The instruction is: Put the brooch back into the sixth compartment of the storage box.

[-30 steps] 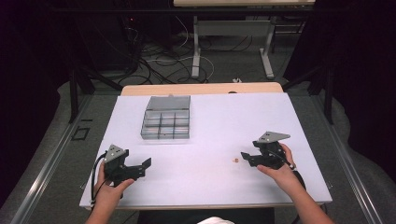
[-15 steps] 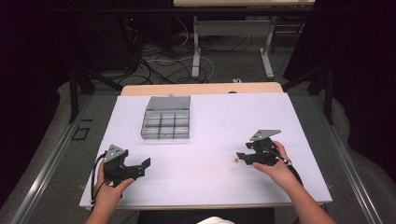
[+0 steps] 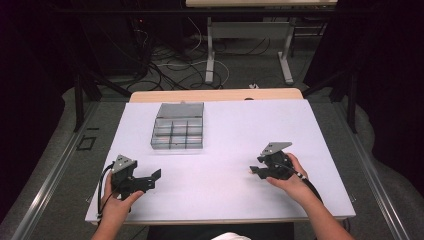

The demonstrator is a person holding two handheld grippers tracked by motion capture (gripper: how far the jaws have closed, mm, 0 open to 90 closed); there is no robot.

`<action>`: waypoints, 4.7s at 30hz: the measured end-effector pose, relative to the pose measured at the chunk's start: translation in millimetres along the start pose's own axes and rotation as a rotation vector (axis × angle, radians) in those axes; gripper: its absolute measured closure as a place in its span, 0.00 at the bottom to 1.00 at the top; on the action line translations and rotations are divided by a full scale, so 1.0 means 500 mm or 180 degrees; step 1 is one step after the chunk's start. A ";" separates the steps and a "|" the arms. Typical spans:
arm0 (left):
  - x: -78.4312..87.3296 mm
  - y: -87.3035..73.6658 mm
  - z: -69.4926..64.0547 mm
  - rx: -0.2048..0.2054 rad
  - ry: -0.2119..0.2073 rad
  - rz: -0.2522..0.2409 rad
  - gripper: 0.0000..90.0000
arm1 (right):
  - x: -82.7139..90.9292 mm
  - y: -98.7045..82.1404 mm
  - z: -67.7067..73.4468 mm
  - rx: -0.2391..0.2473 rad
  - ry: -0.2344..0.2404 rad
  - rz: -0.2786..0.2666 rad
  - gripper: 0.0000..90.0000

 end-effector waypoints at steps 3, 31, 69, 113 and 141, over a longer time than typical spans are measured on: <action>-0.001 0.000 0.000 -0.0007 0.0000 0.0005 0.01 | -0.006 -0.003 0.002 -0.0033 0.0037 -0.0017 0.60; -0.003 0.000 0.002 0.0060 -0.0015 0.0007 0.02 | -0.038 -0.019 -0.001 -0.0191 0.0189 0.0153 0.72; -0.004 0.000 0.001 0.0042 -0.0024 0.0025 0.02 | -0.040 -0.019 0.009 -0.0129 0.0191 0.0153 0.87; -0.008 -0.001 0.001 0.0057 -0.0055 0.0029 0.02 | -0.027 -0.018 -0.010 -0.0344 0.0042 -0.0057 0.88; -0.008 -0.001 0.000 0.0010 0.0001 0.0058 0.02 | -0.004 0.008 -0.025 -0.0535 0.0068 -0.0152 0.88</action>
Point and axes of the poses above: each handheld gripper's, and its own axes: x roughly backward along the jaws, y roughly out of its top, z roughly to its left, the point moved 1 cm from there along -x, roughly forward along the jaws
